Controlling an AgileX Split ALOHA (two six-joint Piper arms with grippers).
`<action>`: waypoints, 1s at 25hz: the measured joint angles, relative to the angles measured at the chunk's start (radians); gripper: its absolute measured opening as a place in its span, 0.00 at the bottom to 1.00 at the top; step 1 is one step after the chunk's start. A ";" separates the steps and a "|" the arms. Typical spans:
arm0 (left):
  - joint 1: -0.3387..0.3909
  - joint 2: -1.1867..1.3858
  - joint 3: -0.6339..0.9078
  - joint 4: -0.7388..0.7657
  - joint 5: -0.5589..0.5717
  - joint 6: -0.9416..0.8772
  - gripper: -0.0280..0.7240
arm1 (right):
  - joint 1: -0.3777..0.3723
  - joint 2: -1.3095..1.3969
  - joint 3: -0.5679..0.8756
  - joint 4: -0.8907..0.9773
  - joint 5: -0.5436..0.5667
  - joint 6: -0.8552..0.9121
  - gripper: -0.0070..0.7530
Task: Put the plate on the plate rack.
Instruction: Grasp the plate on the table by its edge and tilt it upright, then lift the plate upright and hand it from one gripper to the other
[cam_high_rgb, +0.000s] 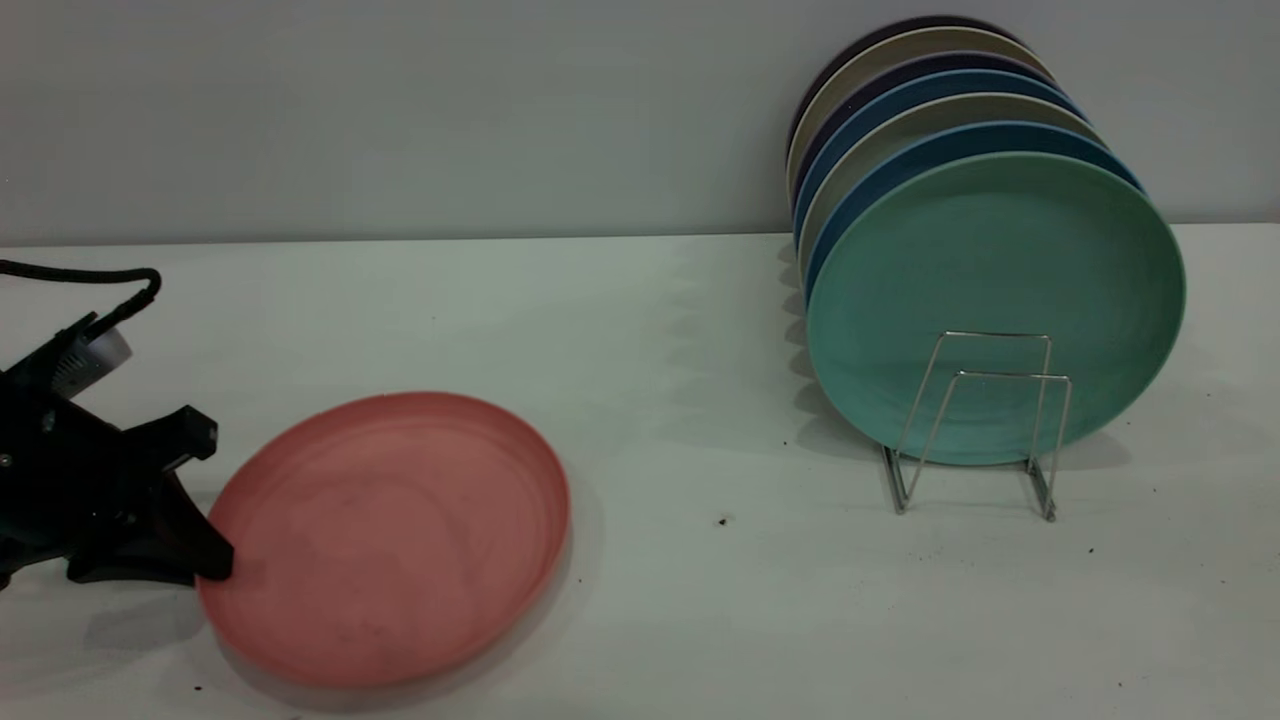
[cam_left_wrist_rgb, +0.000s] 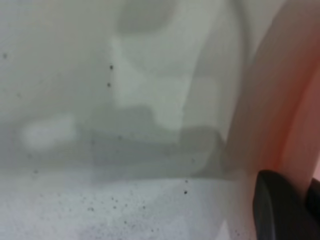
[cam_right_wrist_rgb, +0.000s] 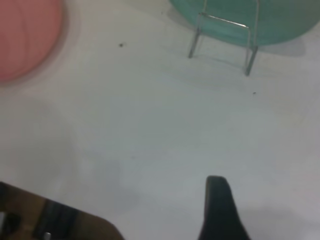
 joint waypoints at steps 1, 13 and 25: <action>0.000 0.000 0.000 0.000 0.000 0.010 0.06 | 0.000 0.000 0.000 0.012 0.005 0.000 0.68; 0.000 -0.003 -0.037 -0.279 0.119 0.352 0.06 | 0.000 0.212 0.000 0.346 0.023 -0.199 0.68; 0.000 -0.003 -0.047 -0.329 0.288 0.693 0.06 | 0.000 0.420 -0.005 0.648 -0.010 -0.474 0.68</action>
